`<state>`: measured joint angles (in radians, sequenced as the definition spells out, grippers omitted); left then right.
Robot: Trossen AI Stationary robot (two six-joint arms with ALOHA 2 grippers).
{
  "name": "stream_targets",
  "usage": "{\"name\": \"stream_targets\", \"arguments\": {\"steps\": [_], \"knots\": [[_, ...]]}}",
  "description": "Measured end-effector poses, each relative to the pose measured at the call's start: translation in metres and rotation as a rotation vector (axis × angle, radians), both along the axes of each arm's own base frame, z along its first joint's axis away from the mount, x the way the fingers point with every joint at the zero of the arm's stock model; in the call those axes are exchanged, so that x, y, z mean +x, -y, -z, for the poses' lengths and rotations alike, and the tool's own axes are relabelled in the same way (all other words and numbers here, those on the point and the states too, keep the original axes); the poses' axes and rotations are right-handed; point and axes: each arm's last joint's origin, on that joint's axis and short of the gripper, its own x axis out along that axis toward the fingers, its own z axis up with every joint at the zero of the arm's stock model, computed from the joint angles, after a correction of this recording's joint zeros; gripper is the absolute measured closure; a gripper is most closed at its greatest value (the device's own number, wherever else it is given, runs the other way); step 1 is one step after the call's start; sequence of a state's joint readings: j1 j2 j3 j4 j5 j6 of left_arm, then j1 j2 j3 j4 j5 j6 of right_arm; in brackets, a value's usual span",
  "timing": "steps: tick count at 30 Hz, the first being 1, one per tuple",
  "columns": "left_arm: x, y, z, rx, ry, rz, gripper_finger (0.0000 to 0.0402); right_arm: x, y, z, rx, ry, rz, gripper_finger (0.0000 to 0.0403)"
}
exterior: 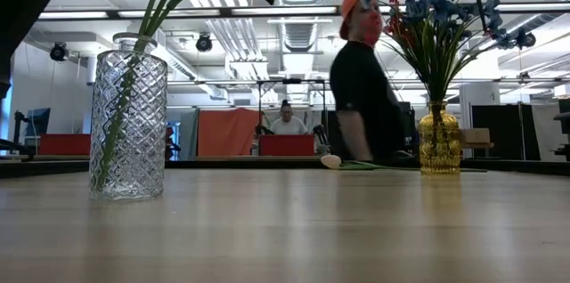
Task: Sort flowers into vase by color
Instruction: Put the red flowers into the yellow vase
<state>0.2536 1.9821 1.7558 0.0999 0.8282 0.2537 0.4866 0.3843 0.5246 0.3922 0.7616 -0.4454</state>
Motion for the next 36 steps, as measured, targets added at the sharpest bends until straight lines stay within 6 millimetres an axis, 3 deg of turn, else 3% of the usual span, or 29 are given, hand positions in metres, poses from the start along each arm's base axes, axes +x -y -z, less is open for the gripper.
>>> {"name": "stream_targets", "arguments": {"steps": [14, 24, 36], "knots": [[0.008, -0.014, 0.023, 0.100, -0.039, -0.195, 0.0325, 0.001, -0.001, 0.000, 0.023, 0.025, 0.003, 0.0390], [0.016, -0.016, 0.050, 0.107, -0.110, -0.178, 0.0325, 0.016, -0.007, 0.029, 0.013, 0.055, 0.081, 0.0390], [0.033, -0.021, 0.086, 0.109, -0.105, -0.178, 0.0325, 0.005, 0.001, 0.057, -0.007, 0.142, 0.264, 0.0390]]}}
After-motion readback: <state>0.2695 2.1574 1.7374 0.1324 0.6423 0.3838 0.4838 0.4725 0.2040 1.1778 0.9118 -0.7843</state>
